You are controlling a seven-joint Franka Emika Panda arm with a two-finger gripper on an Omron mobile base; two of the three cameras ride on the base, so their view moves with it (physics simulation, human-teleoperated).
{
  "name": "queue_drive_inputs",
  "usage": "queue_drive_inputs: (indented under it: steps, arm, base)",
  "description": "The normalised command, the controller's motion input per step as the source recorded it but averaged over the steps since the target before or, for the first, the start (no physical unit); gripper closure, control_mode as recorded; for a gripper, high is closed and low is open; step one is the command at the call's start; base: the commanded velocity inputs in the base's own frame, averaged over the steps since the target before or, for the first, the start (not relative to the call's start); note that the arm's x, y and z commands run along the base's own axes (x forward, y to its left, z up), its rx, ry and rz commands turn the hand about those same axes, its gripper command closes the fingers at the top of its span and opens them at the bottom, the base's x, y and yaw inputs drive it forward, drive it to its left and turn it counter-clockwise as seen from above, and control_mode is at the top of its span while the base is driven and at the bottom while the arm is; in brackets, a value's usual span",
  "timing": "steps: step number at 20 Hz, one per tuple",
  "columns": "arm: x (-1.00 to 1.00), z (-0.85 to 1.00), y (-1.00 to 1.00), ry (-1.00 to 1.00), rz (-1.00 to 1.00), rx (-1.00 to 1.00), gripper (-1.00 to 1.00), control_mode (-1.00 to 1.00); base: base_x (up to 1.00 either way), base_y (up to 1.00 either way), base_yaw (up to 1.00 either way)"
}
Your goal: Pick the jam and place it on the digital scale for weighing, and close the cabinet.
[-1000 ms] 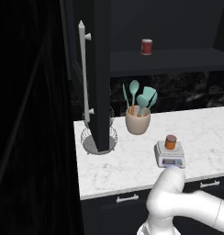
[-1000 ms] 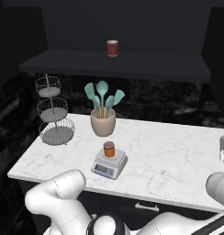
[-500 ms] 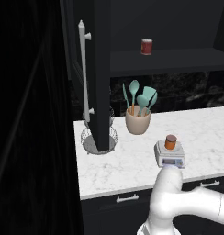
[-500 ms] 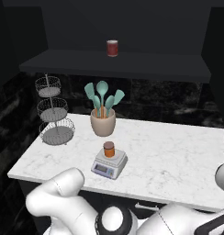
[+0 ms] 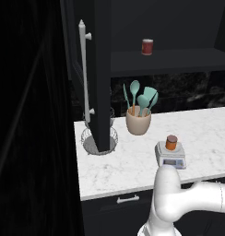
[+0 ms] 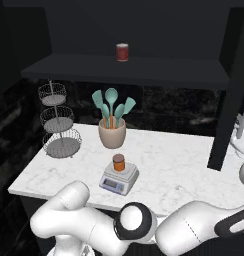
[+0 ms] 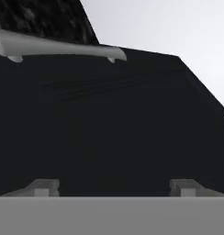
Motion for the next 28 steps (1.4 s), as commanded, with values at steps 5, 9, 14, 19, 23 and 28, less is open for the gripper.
queue_drive_inputs:
  steps: [5, 9, 14, 19, 23, 28]
  arm:
    - [0.30, 0.06, 1.00, 0.25, -0.12, -0.46, -1.00, -1.00]
    - [0.72, 0.00, 1.00, 0.28, -0.24, -0.40, -1.00, -1.00]
    - [1.00, 0.00, 1.00, 0.06, -0.30, -0.27, -1.00, -1.00]
    - [1.00, -0.47, 1.00, -0.02, -0.23, -0.05, -1.00, -1.00]
    - [1.00, -0.42, 1.00, -0.04, -0.17, 0.00, -1.00, -1.00]
    - [1.00, -0.20, 1.00, -0.08, -0.19, 0.00, -1.00, -1.00]
  base:
    - [0.00, 0.00, 0.00]
    - [0.00, 0.00, 0.00]
    - [0.00, 0.00, 0.00]
    - [0.00, 0.00, 0.00]
    - [0.00, 0.00, 0.00]
    - [0.00, 0.00, 0.00]
